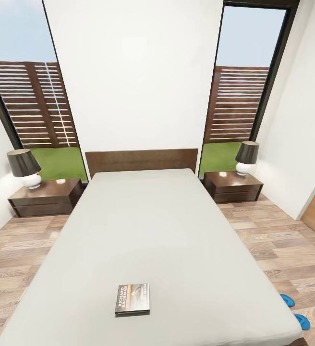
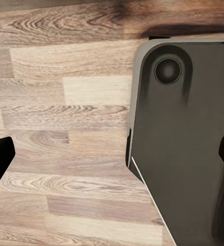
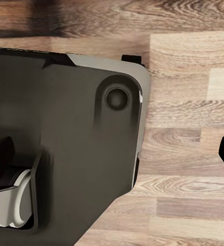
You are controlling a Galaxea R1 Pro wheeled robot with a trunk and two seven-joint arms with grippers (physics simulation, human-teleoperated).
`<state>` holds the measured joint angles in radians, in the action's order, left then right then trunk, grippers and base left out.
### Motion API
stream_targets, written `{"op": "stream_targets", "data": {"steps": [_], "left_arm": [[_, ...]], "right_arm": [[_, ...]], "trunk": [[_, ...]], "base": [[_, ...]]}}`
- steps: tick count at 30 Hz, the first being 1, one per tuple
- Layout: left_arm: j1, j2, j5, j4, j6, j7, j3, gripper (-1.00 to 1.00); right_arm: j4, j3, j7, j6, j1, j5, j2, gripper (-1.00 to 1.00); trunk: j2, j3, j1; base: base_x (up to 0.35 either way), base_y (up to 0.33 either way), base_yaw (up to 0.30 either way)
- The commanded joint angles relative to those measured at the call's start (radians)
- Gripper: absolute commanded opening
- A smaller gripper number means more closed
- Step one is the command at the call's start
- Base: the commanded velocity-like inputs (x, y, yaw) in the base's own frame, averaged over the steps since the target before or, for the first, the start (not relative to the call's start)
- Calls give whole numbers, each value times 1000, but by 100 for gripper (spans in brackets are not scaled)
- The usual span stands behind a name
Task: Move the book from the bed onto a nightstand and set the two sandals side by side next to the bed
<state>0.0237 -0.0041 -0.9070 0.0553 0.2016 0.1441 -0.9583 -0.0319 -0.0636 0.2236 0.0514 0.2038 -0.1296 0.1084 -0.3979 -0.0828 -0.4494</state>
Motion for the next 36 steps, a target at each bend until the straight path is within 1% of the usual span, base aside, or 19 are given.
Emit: {"op": "stream_targets", "data": {"steps": [1,36], "left_arm": [[0,0,-11,0,2,5,-7,100],[1,0,-11,0,2,5,-7,100]], "right_arm": [[-3,-7,2,5,2,-10,0,100],[-3,-7,2,5,2,-11,2,100]], "trunk": [[-2,-2,-1],[-2,-2,-1]], "base": [[0,0,0],[0,0,0]]}}
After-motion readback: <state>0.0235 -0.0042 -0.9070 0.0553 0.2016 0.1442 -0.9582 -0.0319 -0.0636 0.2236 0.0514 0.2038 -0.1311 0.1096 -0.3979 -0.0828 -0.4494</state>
